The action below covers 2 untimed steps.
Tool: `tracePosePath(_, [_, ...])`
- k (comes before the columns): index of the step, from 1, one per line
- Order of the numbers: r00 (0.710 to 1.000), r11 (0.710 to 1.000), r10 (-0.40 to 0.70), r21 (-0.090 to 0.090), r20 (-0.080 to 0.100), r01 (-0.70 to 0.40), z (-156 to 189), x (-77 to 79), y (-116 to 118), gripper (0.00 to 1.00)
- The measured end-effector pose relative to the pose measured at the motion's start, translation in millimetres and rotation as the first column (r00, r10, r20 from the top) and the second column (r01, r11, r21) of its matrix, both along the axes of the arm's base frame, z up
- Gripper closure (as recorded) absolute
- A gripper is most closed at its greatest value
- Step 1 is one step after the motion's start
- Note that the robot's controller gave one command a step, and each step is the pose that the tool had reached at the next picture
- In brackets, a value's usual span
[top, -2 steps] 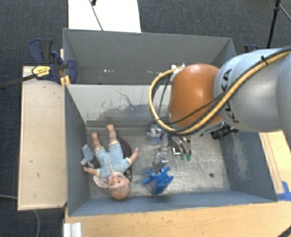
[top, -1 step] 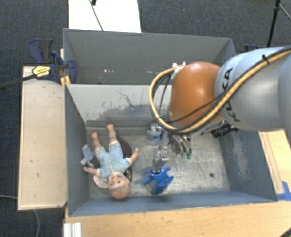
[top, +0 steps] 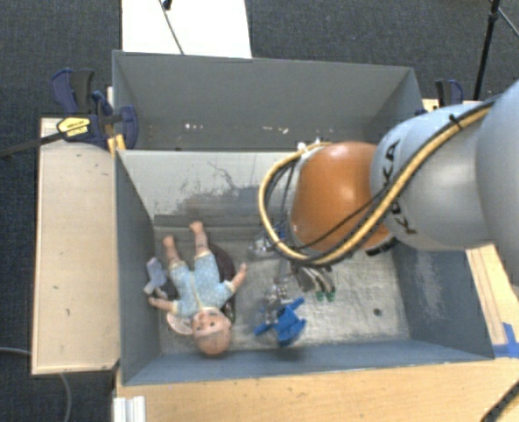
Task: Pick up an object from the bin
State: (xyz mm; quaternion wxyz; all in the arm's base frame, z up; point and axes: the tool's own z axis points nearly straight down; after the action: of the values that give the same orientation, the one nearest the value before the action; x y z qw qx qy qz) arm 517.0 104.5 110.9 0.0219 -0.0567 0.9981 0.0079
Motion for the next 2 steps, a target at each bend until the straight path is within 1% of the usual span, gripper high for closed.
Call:
tracePosePath(1, [0.999, 1.0, 0.005, -0.017, -0.042, -0.005, -12.4, -12.3, -5.2, 0.0])
tracePosePath(2, [0.954, 0.954, 0.299, -0.019, -0.04, -0.3, -4.2, 23.2, 38.3, 0.0])
